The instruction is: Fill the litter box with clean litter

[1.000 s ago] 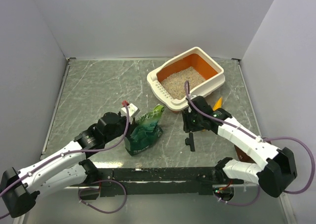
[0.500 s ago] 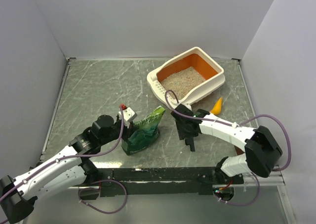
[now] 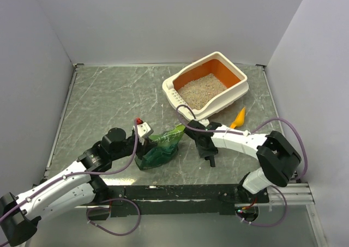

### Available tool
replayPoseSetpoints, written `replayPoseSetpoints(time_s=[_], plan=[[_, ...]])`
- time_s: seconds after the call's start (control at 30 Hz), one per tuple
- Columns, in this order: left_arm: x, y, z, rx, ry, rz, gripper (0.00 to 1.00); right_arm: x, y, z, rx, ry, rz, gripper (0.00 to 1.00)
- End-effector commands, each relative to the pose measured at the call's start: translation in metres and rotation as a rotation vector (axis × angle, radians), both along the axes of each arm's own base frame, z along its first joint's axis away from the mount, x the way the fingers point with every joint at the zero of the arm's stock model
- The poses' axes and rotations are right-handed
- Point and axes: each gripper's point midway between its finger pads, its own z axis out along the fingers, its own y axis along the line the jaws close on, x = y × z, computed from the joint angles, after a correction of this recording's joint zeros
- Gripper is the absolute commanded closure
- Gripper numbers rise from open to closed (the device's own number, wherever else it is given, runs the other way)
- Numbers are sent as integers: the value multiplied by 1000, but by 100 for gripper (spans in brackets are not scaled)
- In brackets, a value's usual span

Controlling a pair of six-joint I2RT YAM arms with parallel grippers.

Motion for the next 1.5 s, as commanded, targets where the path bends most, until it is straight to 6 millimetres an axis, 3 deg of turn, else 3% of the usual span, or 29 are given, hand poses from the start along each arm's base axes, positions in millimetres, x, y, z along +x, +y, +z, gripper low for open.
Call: replayPoseSetpoints(time_s=[0.0,0.13,0.27,0.43,0.5,0.63,0.7,0.87,0.97,1.17,1.33,1.47], plan=[[-9,-24,51,-166,-110,-121,99,4,-8,-3,-64,-22,-32,53],[-10,-27,49,-159,-103,-136,99,6,-6,-9,-69,-16,-32,58],[-11,-26,47,-152,-110,-142,99,7,-3,-13,-61,-17,-32,78],[-15,-26,40,-116,-105,-175,77,7,-6,-11,-74,-18,-31,100],[-18,-27,32,-84,-70,-189,69,7,-9,-6,-78,-31,-31,100],[-19,-28,36,-74,-64,-205,59,11,-16,13,-93,-77,-33,100],[-18,-26,43,-82,-83,-195,53,15,-18,29,-87,-112,-28,100],[-6,-15,71,-81,-184,-121,51,28,-13,83,-15,-224,12,100],[2,-8,90,-81,-223,-68,49,32,4,119,115,-286,77,100],[9,-9,128,-138,-235,-19,46,34,36,220,412,-487,245,100],[6,-19,151,-244,-107,0,44,10,82,288,721,-551,505,100],[-4,-28,182,-389,-63,-59,39,-8,110,316,886,-545,661,100]])
